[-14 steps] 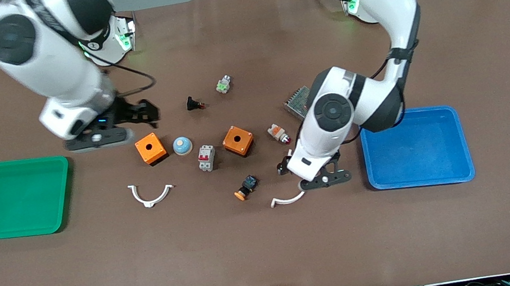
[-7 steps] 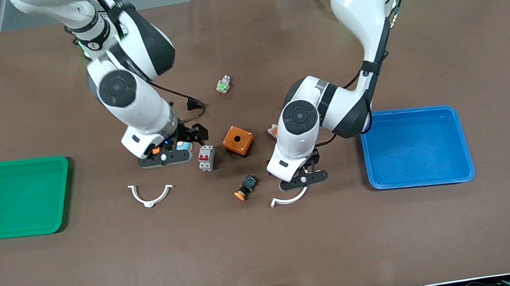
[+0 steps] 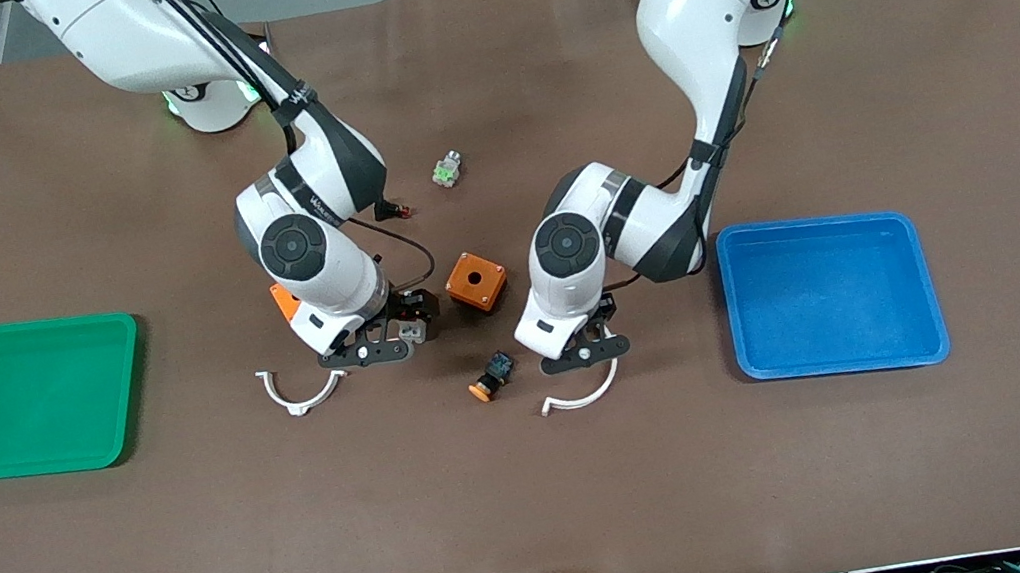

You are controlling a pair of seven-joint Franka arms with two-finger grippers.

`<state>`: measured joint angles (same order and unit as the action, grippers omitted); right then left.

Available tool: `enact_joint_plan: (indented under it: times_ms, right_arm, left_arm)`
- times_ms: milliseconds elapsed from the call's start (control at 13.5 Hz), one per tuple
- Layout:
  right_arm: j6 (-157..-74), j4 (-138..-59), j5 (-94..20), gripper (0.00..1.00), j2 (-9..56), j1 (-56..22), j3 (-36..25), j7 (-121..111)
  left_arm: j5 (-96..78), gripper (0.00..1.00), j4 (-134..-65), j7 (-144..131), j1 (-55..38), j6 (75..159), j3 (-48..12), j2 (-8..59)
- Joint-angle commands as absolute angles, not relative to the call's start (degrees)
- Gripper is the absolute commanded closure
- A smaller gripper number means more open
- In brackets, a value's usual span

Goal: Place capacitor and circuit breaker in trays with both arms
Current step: 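Close the left gripper on the capacitor while the right gripper grips the breaker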

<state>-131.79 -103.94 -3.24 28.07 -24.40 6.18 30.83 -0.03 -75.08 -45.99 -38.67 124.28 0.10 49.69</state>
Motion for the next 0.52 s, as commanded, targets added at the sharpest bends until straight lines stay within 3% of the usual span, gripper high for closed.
enact_joint_plan:
  times_ms: [0,443]
  right_arm:
    - [-130.78,-102.66,-4.04,0.0,28.65,-24.78,6.06,30.85]
    - [-131.31,-102.75,-4.22,0.0,31.98,-26.01,6.15,31.02]
  left_arm:
    - [-0.17,0.37,-74.0,-46.93,-39.37,124.54,0.79,51.15]
    - [-0.26,0.43,-73.92,-47.46,-39.38,129.2,0.79,52.3]
